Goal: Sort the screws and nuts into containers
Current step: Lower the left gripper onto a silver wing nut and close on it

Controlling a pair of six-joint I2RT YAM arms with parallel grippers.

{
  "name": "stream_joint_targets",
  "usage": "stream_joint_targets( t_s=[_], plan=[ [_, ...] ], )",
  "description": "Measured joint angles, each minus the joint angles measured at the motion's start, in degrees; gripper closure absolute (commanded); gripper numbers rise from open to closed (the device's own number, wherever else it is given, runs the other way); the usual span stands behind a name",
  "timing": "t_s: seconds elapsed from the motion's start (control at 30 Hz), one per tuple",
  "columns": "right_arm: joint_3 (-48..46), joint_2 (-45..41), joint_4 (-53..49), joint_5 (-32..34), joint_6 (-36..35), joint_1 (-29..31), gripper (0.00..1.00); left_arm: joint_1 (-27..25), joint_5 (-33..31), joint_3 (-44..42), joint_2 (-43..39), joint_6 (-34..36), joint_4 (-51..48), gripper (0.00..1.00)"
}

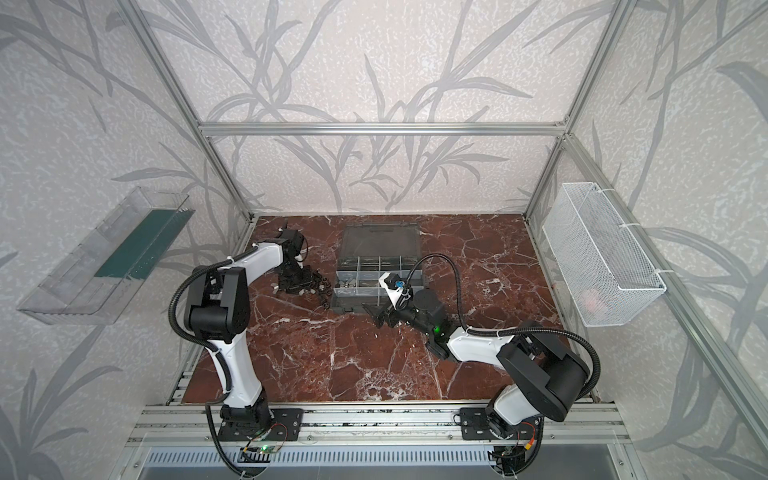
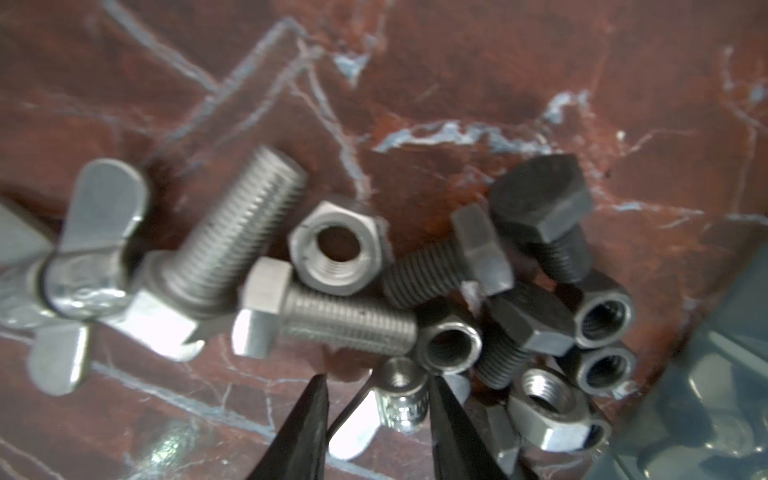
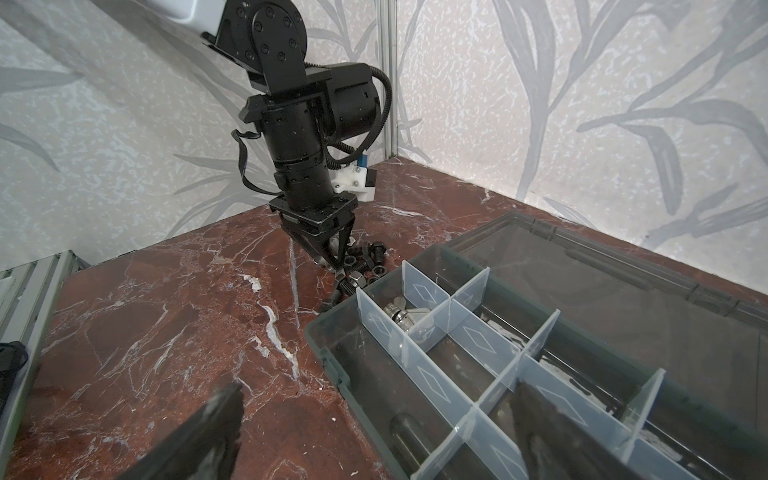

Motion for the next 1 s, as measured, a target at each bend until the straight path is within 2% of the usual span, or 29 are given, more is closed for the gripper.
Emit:
stream_joint_targets(
  t_s=[0.33, 0.47, 1.0],
  plan=[
    [0.0, 0.3, -0.1, 0.0, 0.1, 0.0, 0.01, -1.6, 0.8, 0.5, 0.2, 0.9, -2.1, 0.56],
    [0.1, 0.4, -0.2, 0.0, 0.1, 0.0, 0.01, -2.9, 0.9, 0.9, 0.5, 1.4, -2.7, 0.59],
    [0.2, 0.4, -0.4, 0.0, 0.2, 0.0, 0.01, -3.9, 1.4, 0.9, 0.9, 2.9, -3.6, 0.60]
  ],
)
